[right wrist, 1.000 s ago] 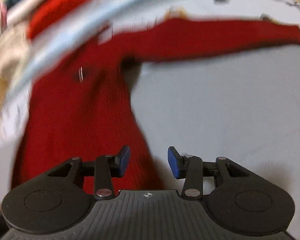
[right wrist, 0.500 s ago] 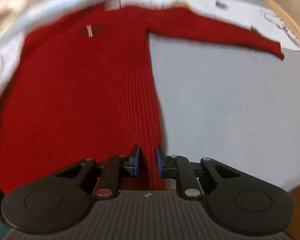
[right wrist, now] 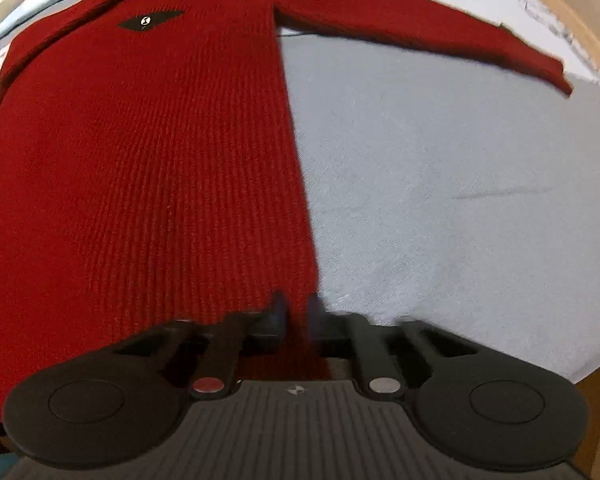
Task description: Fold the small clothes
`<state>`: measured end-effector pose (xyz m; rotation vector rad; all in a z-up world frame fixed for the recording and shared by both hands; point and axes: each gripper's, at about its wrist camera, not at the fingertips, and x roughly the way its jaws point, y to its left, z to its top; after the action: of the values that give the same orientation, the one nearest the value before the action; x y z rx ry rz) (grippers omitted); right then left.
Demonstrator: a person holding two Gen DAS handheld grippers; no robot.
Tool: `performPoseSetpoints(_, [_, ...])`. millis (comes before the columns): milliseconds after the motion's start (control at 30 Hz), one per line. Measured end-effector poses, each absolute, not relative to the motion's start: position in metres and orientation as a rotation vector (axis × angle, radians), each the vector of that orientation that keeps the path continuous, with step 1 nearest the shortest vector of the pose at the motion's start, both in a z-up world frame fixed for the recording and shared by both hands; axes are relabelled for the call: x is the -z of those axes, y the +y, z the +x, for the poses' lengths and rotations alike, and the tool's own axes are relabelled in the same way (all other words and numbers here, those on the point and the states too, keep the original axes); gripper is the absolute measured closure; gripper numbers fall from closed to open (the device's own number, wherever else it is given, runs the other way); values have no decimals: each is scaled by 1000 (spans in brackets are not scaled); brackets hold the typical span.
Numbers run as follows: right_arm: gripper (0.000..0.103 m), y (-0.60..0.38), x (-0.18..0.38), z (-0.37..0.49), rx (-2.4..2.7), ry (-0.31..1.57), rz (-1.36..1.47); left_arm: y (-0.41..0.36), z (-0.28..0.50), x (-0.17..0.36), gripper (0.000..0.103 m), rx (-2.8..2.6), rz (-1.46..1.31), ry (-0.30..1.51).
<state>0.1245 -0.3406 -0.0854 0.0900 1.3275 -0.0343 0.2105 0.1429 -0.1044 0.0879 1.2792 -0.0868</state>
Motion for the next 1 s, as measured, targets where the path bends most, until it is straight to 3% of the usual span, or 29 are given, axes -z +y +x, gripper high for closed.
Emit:
performPoseSetpoints(233, [94,-327,84,121,43,1338,-24,147,204,95,95,33,66,1289])
performPoseSetpoints(400, [91,-311,44,115,-19,1116,28,140,207,63,95,111,-21,1120])
performPoseSetpoints(567, [89,-294,62,111,-225,1231,89,123,205,84,91,235,-9,1236])
performPoseSetpoints(667, [88,-270,81,101,-294,1327,-103,113,198,114,89,147,162,1358])
performPoseSetpoints(800, [83,-250,50,102,-263,1213,-168,108,195,89,87,199,114,1230])
performPoseSetpoints(967, [55,-233,-7,127,-245,1010,-35,96,194,49,72,143,12,948])
performPoseSetpoints(1000, [53,-225,-34,147,-228,925,18,93,195,46,71,129,14,911])
